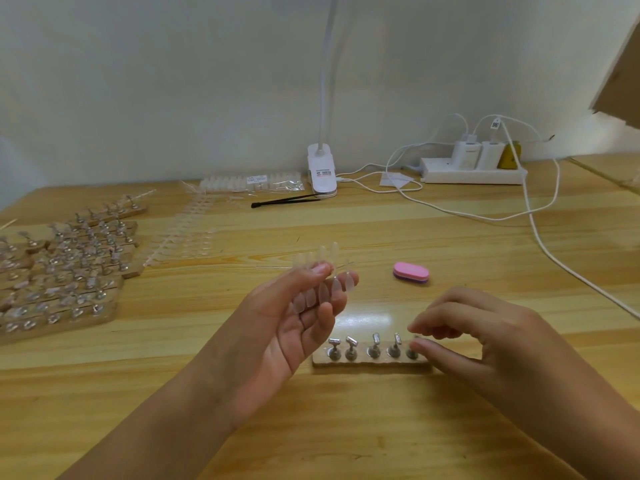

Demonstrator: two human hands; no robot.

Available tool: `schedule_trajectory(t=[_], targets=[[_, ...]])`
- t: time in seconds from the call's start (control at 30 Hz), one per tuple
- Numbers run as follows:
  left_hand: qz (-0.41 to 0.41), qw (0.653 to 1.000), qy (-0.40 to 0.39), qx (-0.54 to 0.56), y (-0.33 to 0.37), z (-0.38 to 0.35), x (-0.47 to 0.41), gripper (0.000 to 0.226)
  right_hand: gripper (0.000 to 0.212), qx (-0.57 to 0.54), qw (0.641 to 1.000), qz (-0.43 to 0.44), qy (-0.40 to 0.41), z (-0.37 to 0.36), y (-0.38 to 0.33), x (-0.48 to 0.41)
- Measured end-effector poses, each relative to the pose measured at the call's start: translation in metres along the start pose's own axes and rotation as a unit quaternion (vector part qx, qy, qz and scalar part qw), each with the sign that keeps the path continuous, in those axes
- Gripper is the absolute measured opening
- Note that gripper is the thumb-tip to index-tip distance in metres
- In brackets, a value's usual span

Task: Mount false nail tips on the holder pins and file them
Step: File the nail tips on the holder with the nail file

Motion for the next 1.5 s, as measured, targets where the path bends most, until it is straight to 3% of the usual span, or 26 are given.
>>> schedule_trajectory(t=[0.27,0.47,0.6,0.8,0.9,1.1,1.23,1.3,1.33,1.4,1.5], targets=[[-0.009,1.000,-0.002,0.000,0.000,0.000,0.000,0.012,0.006,-0.035,0.999,-0.009,-0.007,-0.006,0.006,-0.002],[-0.047,0.995,-0.007,-0.087,0.000,0.002,-0.001,0.010,0.027,-0.089,0.995,0.006,0.035,0.001,0.002,0.001],[-0.099,0.962,0.005,-0.255,0.003,0.000,0.003,0.013,0.028,-0.150,0.983,0.029,0.106,0.026,-0.009,-0.003],[-0.168,0.905,0.004,-0.390,0.004,-0.008,0.012,0.013,0.020,-0.152,0.981,0.083,0.093,0.037,-0.043,-0.025],[-0.169,0.898,0.013,-0.406,0.003,-0.007,0.013,0.012,0.010,-0.093,0.986,0.095,0.098,0.034,-0.050,-0.031],[-0.174,0.890,0.017,-0.421,0.002,-0.007,0.013,0.012,0.018,-0.036,0.986,0.093,0.135,0.020,-0.046,-0.026],[-0.158,0.896,0.025,-0.414,0.002,-0.007,0.013,0.016,0.012,0.102,0.968,0.152,0.171,0.012,-0.055,-0.021],[-0.150,0.902,0.027,-0.404,0.002,-0.006,0.012,0.017,0.013,0.120,0.963,0.175,0.164,0.006,-0.056,-0.019],[-0.149,0.902,0.023,-0.405,0.003,-0.006,0.013,0.016,0.011,0.073,0.972,0.165,0.150,0.006,-0.054,-0.020],[-0.159,0.891,0.006,-0.424,0.002,-0.009,0.015,0.012,0.009,-0.149,0.977,0.100,0.111,0.011,-0.045,-0.024],[-0.208,0.845,-0.013,-0.493,0.003,-0.017,0.020,0.016,0.022,-0.485,0.874,0.005,0.015,0.010,-0.026,-0.033]])
Point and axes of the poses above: each hand's wrist, its own x-axis away from the middle knuckle, its own z-axis out of the back of the hand, y = z × x, the point moved 4 cm from there along -x, towards the middle knuckle, and after that the axes turned 11 degrees about -y, right-handed, at the moved point
